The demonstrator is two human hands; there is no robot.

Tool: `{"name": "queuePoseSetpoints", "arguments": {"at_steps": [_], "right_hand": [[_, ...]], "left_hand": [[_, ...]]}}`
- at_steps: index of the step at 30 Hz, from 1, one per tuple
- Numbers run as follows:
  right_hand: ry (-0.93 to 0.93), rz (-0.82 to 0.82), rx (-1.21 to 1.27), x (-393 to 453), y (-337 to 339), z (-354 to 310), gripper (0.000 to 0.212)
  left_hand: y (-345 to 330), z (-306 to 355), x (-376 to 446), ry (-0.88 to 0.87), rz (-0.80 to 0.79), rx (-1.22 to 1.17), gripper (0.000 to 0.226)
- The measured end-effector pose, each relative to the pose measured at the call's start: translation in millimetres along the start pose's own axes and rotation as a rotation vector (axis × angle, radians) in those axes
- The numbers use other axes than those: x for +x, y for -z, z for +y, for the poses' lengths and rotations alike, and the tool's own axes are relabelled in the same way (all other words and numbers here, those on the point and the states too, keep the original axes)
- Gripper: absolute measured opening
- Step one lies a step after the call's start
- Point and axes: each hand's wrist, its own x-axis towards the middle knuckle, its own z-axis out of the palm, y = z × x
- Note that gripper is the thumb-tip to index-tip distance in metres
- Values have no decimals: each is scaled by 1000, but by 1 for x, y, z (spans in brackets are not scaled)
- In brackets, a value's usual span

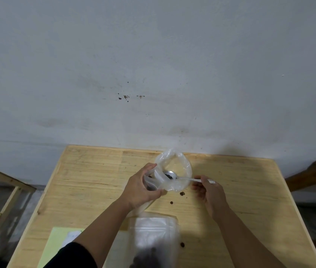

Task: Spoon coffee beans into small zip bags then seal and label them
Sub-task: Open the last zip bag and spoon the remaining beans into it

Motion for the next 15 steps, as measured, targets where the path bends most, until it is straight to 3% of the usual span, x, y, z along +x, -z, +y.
{"name": "queuePoseSetpoints", "arguments": {"at_steps": [8, 15], "right_hand": [[125, 51, 36, -3, 5, -26, 23], [271, -49, -78, -22, -8, -57, 24]], "left_hand": [[0, -5, 3, 7, -5, 33, 87], [-2, -5, 6, 6, -17, 25, 91]]}}
